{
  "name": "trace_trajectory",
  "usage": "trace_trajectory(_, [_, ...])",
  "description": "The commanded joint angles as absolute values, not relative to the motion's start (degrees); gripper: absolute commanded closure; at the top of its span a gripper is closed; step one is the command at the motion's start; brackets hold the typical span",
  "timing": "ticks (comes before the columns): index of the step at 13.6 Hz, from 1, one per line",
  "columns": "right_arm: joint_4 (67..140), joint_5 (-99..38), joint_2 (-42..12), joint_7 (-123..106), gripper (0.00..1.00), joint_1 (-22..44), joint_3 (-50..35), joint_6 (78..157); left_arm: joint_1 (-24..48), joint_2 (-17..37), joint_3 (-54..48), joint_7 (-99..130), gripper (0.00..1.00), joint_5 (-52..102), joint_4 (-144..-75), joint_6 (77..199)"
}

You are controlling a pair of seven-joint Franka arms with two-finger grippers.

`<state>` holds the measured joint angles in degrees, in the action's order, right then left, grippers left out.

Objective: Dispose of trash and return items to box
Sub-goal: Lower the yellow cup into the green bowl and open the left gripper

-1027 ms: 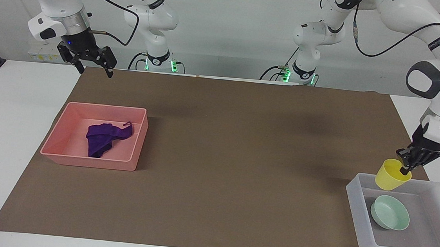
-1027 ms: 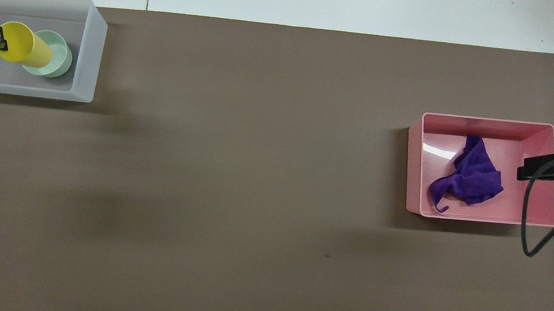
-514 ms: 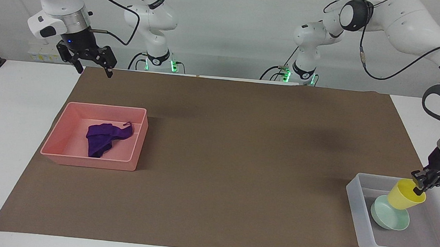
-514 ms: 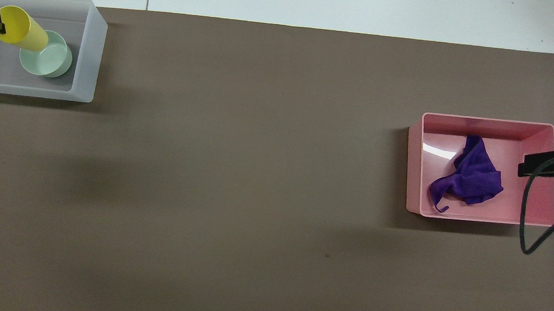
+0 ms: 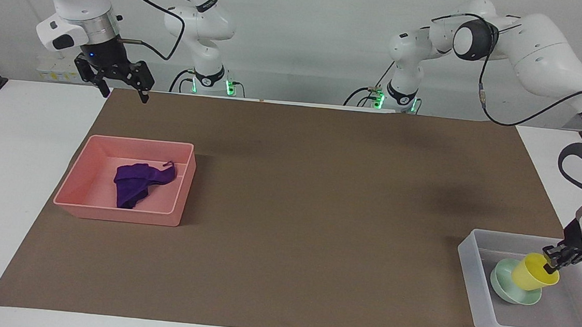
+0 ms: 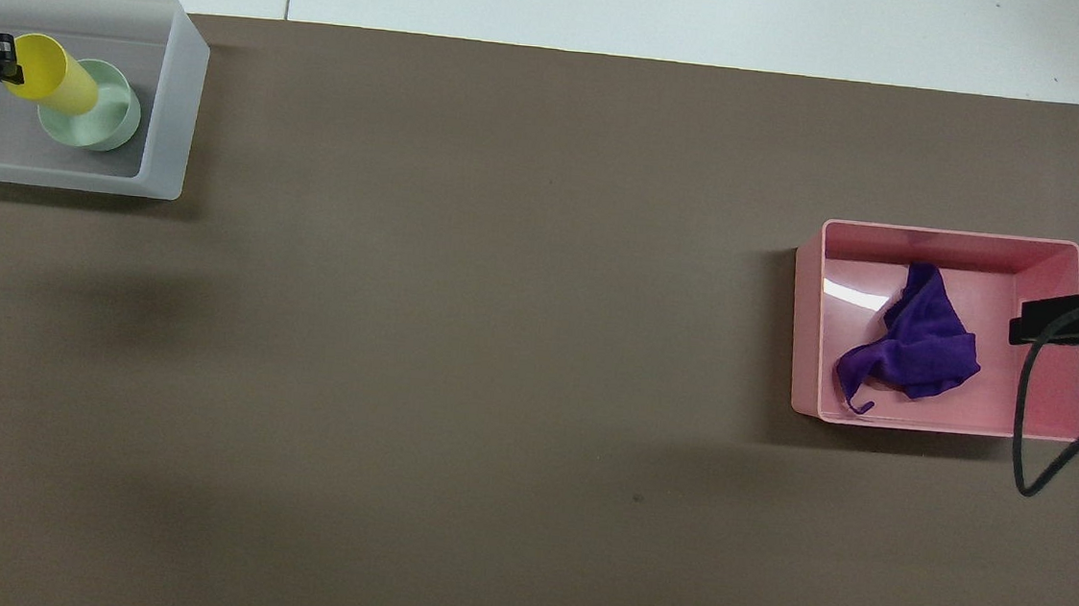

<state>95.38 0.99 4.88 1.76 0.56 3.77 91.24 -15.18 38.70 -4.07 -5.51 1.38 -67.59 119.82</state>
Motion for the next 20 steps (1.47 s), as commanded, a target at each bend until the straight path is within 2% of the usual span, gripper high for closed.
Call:
trace_trajectory(1, [96.85,1.58,5.71,0.70,0.00,0.18,3.52,92.37,-15.91,40.34,-4.83,-6.33,1.00,1.84,-65.48,119.97])
trace_trajectory(11, [95.81,0.97,4.84,1.23,0.00,0.26,3.52,90.45,-16.00,38.15,-4.66,-6.33,1.00,2.55,-74.97,126.82])
trace_trajectory(15, [96.15,0.61,4.92,1.32,0.00,0.17,3.52,90.96,-16.00,35.68,-4.57,-6.24,1.00,2.46,-81.47,132.71])
trace_trajectory(16, [96.24,0.70,4.92,1.41,0.00,0.35,3.52,91.14,-15.91,35.68,-4.48,-6.24,0.80,2.29,-81.13,132.37])
trace_trajectory(18, [96.33,0.70,5.01,1.32,0.00,0.35,3.43,91.23,-15.82,35.68,-4.48,-6.24,0.19,1.85,-80.43,131.58])
trace_trajectory(19, [96.42,0.70,5.10,1.32,0.00,0.35,3.51,91.14,-15.73,35.68,-4.48,-6.33,0.00,1.76,-80.16,131.31])
trace_trajectory(20, [96.68,0.70,5.27,1.32,0.00,0.35,3.52,91.14,-15.73,35.60,-4.48,-6.33,0.00,1.67,-80.16,131.22])
